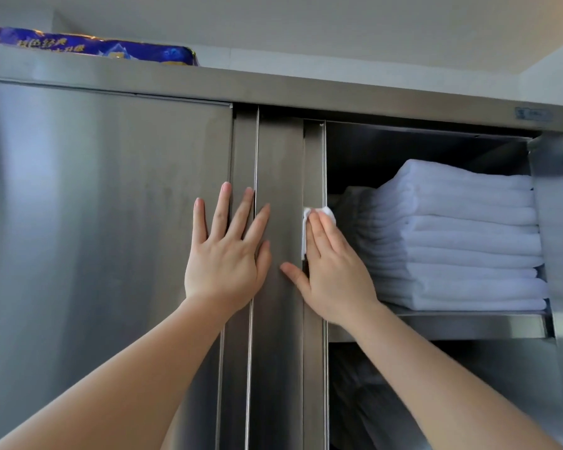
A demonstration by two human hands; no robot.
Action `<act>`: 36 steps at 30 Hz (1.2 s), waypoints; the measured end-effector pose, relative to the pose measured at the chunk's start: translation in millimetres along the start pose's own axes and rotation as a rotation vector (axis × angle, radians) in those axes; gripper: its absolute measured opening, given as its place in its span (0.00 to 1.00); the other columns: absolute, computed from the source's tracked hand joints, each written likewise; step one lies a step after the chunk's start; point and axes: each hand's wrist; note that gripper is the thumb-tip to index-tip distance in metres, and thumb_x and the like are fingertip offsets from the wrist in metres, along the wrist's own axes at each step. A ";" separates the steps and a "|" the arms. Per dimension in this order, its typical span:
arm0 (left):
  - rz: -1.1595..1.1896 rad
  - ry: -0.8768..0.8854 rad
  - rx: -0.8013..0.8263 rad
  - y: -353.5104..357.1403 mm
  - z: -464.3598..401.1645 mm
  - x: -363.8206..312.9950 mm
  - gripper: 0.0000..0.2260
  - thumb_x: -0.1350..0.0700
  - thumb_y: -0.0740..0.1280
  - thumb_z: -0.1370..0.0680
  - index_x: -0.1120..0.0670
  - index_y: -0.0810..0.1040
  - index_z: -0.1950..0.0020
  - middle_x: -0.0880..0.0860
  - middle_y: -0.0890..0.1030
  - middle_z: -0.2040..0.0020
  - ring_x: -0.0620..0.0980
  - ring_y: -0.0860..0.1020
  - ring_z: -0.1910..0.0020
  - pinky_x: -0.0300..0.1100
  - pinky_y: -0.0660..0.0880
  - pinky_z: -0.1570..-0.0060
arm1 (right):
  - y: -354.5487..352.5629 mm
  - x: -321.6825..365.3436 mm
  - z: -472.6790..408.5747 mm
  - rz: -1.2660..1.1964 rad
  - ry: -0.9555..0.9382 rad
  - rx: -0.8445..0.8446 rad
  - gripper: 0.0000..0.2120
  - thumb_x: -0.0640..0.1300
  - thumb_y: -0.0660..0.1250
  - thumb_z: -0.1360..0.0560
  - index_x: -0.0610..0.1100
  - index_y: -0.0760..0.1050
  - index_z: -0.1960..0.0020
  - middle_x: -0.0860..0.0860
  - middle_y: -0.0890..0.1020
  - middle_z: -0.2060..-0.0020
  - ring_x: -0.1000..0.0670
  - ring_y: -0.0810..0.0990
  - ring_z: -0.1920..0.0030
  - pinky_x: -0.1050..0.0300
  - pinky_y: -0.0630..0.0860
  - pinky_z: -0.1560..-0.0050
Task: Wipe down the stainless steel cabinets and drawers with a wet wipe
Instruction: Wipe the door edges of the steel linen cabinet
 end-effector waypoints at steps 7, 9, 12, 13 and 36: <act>-0.003 -0.009 -0.004 0.5 0.7 1.1 0.24 0.45 0.50 0.18 0.49 0.64 0.23 0.54 0.60 0.21 0.60 0.48 0.21 0.63 0.44 0.25 | 13.1 15.6 28.3 0.054 0.047 0.046 0.42 0.69 0.35 0.22 0.37 0.41 0.21 0.45 0.44 0.21 0.49 0.36 0.22 0.49 0.47 0.22; -0.011 -0.013 0.019 -1.5 1.9 1.8 0.24 0.45 0.50 0.18 0.49 0.63 0.23 0.53 0.59 0.21 0.60 0.47 0.21 0.64 0.44 0.25 | 27.6 25.7 71.8 0.041 0.026 0.073 0.41 0.67 0.39 0.20 0.35 0.43 0.22 0.43 0.46 0.21 0.47 0.39 0.22 0.48 0.49 0.22; -0.007 -0.008 0.058 -7.0 1.3 1.8 0.24 0.45 0.50 0.18 0.49 0.62 0.22 0.53 0.57 0.20 0.60 0.46 0.21 0.64 0.44 0.25 | 42.2 41.9 128.5 0.048 0.009 0.169 0.40 0.65 0.42 0.19 0.34 0.45 0.23 0.41 0.48 0.22 0.45 0.44 0.21 0.46 0.54 0.24; 0.001 -0.008 0.067 -8.1 0.6 1.1 0.24 0.45 0.50 0.18 0.49 0.61 0.22 0.54 0.57 0.20 0.60 0.45 0.21 0.64 0.43 0.25 | 42.7 43.3 133.3 0.054 0.016 0.192 0.40 0.65 0.42 0.19 0.33 0.45 0.23 0.40 0.49 0.22 0.44 0.44 0.21 0.46 0.55 0.24; 0.161 -0.036 0.252 -3.7 237.7 -87.6 0.25 0.49 0.53 0.17 0.48 0.55 0.20 0.58 0.51 0.20 0.58 0.46 0.20 0.63 0.39 0.25 | 87.2 79.3 279.9 0.028 0.070 0.380 0.37 0.63 0.43 0.19 0.36 0.46 0.22 0.41 0.51 0.22 0.47 0.41 0.22 0.44 0.53 0.23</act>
Point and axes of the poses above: each hand's wrist, its own z-axis away from the middle knuckle, its own y-axis out of the palm, x = y × z
